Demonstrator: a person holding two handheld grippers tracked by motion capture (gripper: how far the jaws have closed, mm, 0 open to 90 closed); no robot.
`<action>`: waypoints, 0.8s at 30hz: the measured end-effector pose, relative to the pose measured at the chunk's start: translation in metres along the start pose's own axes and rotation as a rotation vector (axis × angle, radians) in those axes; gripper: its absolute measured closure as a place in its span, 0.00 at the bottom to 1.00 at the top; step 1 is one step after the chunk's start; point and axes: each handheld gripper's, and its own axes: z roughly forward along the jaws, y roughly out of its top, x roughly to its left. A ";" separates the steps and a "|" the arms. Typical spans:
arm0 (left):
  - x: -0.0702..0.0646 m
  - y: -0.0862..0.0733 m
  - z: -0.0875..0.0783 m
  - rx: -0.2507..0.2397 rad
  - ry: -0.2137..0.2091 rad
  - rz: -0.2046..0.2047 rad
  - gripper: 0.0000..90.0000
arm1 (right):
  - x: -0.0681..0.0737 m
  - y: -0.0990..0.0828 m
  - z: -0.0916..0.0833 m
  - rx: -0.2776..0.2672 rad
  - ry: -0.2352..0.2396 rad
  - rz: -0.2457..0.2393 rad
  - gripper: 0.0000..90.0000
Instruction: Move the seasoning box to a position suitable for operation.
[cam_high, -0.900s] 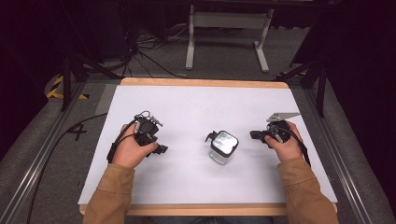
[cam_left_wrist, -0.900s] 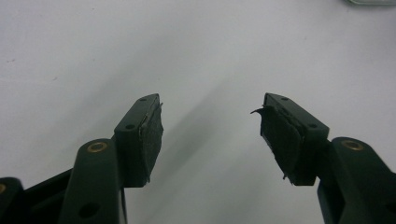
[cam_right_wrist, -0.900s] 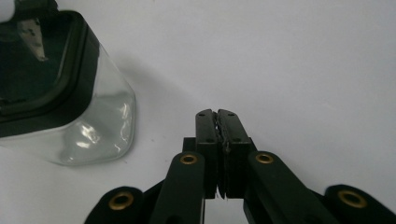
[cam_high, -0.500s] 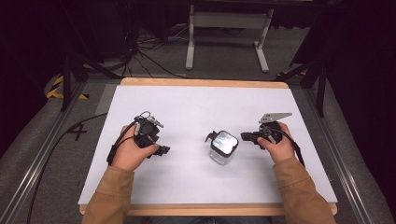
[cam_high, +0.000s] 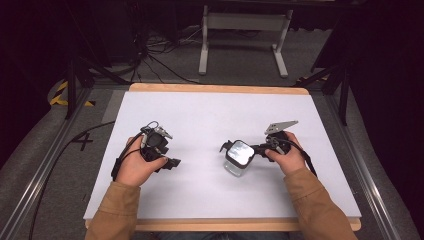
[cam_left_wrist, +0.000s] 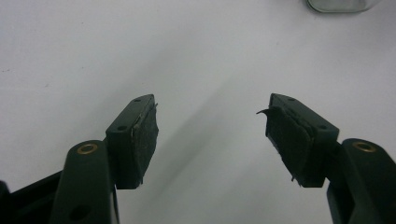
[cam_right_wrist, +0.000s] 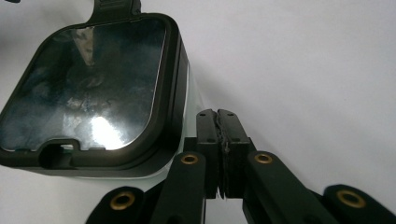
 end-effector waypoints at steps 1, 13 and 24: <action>0.000 0.000 0.000 0.000 -0.002 0.000 0.39 | 0.000 0.000 0.000 0.000 0.005 0.004 0.99; -0.003 0.009 0.006 0.002 -0.016 0.030 0.38 | 0.012 -0.004 -0.005 0.060 0.026 -0.032 1.00; -0.005 0.017 0.011 -0.002 -0.036 0.047 0.38 | 0.026 -0.007 -0.012 0.106 0.015 -0.059 1.00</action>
